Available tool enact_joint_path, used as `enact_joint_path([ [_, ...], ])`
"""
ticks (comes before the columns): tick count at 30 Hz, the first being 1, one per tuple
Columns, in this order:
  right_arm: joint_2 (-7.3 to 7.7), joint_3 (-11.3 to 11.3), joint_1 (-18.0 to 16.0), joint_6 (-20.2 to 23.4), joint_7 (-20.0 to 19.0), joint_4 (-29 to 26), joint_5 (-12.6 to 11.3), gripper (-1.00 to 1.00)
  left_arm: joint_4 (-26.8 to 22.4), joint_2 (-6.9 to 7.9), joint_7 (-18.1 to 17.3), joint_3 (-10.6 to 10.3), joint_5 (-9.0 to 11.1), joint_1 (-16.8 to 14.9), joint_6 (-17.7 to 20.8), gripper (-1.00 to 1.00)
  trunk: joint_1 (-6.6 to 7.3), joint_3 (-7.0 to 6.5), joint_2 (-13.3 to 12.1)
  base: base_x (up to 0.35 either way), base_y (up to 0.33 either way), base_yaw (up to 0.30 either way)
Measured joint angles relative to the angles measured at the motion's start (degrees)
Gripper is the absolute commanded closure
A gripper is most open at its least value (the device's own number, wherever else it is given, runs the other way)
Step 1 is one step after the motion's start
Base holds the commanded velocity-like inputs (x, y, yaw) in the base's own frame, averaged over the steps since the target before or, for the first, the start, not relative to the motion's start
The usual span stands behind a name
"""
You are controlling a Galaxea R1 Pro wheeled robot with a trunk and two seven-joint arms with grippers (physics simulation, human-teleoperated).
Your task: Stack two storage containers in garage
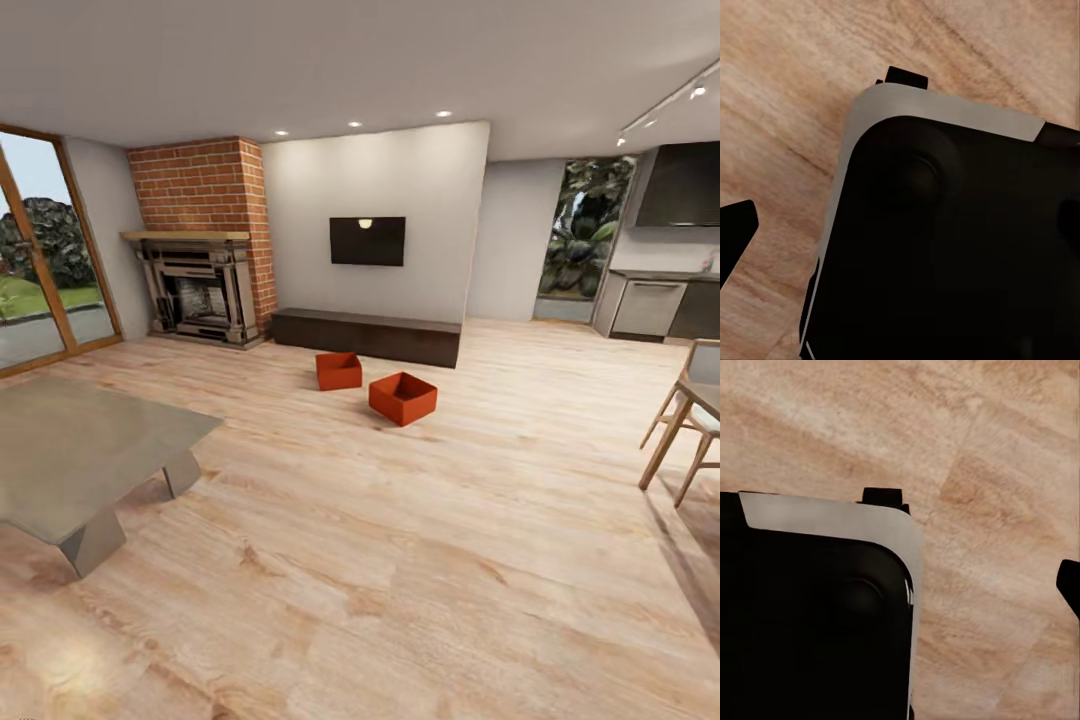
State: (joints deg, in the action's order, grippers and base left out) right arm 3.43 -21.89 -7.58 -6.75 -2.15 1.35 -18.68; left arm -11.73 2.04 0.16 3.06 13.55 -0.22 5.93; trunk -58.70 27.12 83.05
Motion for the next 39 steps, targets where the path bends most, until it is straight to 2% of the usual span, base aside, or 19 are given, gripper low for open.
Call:
enact_joint_path([
  [13, 0.0, 0.04, -0.01, 0.0, -0.02, 0.0, -0.01, -1.0, 0.0, -0.09, 0.0, -0.01, 0.07, -0.01, 0.0, -1.0, 0.0, 0.0, 0.0, 0.322, 0.0, 0.237],
  [39, 0.1, -0.69, -0.01, 0.11, 0.0, 0.0, 0.68, -1.0, 0.01, -0.07, 0.0, 0.0, 0.01, 0.01, 0.0, -1.0, 0.0, 0.0, 0.0, 0.322, 0.0, 0.009],
])
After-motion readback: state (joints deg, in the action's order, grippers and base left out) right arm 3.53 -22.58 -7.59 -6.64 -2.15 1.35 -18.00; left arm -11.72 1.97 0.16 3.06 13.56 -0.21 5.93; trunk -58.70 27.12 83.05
